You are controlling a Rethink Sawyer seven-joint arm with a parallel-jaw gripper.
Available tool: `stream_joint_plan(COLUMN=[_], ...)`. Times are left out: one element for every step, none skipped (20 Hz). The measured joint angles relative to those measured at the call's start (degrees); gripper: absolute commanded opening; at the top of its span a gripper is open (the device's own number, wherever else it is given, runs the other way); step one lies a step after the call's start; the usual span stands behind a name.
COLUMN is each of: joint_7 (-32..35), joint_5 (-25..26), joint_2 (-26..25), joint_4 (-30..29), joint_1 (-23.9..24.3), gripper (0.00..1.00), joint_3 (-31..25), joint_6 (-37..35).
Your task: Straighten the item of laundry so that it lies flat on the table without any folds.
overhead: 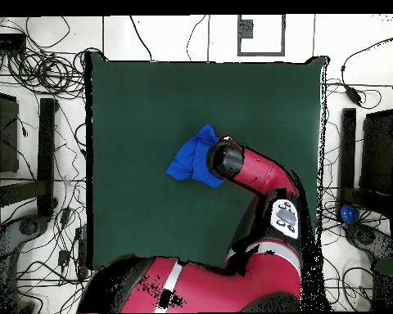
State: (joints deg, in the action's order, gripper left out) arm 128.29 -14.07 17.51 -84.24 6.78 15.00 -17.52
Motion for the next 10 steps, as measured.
stream_joint_plan(joint_7=[0.0,0.0,0.0,0.0,0.0,0.0,0.0,0.0,0.0,0.0], joint_5=[0.4,0.7,0.9,1.2,1.4,1.8,2.0,2.5,2.9,3.1], joint_2=[0.1,0.1,0.2,0.2,0.2,0.2,0.2,0.2,0.3,0.3], joint_4=[0.0,0.0,0.0,0.0,0.0,0.0,-0.1,-0.1,-0.1,-0.1], joint_1=[0.5,0.8,1.0,1.4,1.7,2.3,2.6,3.4,3.7,3.9], gripper=[1.00,1.00,1.00,1.00,1.00,1.00,1.00,1.00,1.00,1.00], joint_3=[-0.7,-1.1,-1.4,-1.8,-2.2,-2.7,-3.0,-3.8,-4.2,-4.4], joint_6=[0.0,0.0,0.0,0.0,0.0,0.0,0.0,0.0,0.0,0.0])
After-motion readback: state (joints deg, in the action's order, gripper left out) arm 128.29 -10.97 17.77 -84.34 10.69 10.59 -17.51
